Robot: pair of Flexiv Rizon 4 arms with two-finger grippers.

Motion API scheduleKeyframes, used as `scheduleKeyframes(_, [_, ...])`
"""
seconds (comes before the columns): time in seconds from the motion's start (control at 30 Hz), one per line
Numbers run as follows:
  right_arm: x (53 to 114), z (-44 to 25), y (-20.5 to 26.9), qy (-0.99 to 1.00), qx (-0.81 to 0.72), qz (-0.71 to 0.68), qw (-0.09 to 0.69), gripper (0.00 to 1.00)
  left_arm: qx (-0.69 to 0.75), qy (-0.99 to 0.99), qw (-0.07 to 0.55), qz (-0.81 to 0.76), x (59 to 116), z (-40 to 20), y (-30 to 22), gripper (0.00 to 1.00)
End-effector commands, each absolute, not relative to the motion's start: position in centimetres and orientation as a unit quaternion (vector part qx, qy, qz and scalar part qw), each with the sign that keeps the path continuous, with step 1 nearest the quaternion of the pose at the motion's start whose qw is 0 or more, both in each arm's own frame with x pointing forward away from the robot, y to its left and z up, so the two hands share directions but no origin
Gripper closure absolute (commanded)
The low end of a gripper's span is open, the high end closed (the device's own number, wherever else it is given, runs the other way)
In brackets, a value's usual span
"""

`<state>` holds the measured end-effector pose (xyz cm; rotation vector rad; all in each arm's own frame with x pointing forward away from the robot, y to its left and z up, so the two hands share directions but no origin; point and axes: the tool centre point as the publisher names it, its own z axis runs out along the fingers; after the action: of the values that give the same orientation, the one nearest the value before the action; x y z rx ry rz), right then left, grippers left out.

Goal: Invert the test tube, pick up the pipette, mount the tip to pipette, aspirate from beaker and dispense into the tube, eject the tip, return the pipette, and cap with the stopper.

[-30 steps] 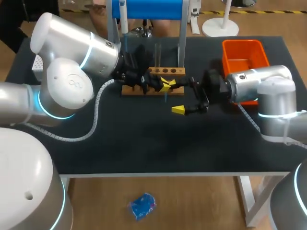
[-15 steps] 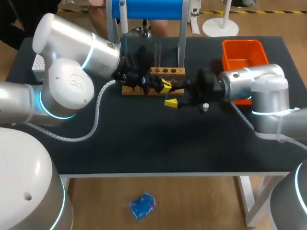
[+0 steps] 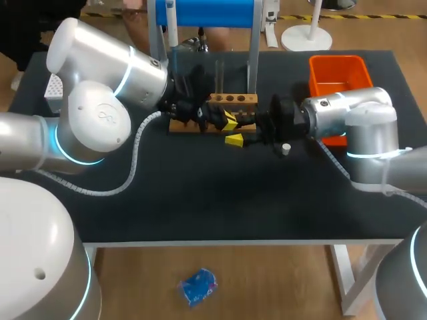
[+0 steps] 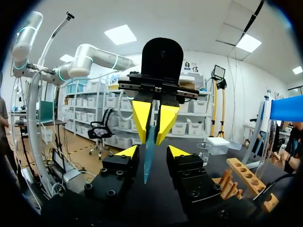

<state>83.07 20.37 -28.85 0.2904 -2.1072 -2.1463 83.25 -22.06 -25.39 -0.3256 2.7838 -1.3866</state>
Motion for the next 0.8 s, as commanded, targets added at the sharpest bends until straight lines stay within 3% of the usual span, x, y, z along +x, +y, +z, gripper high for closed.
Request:
scheduleKeyframes(0.03, [83.02,-28.84,20.28,-0.696,0.096,-0.709,0.061,0.66,-0.106,0.891,0.006,-0.441,83.42,-25.42,-22.20,1.00])
scheduleKeyframes(0.27, [82.99,-28.81,20.33,-0.695,0.095,-0.710,0.063,0.88,-0.108,0.891,0.004,-0.440,83.51,-25.59,-22.17,1.00])
scheduleKeyframes(0.37, [82.96,-28.80,20.34,-0.694,0.094,-0.710,0.064,0.88,-0.110,0.892,0.003,-0.439,83.59,-25.74,-22.08,1.00])
scheduleKeyframes(0.43, [82.94,-28.80,20.33,-0.695,0.094,-0.710,0.064,1.00,-0.110,0.892,0.001,-0.437,83.59,-25.87,-22.10,1.00])
scheduleKeyframes(0.8, [82.82,-28.90,20.38,-0.696,0.089,-0.709,0.069,1.00,-0.115,0.895,0.001,-0.430,83.54,-26.13,-22.18,1.00])
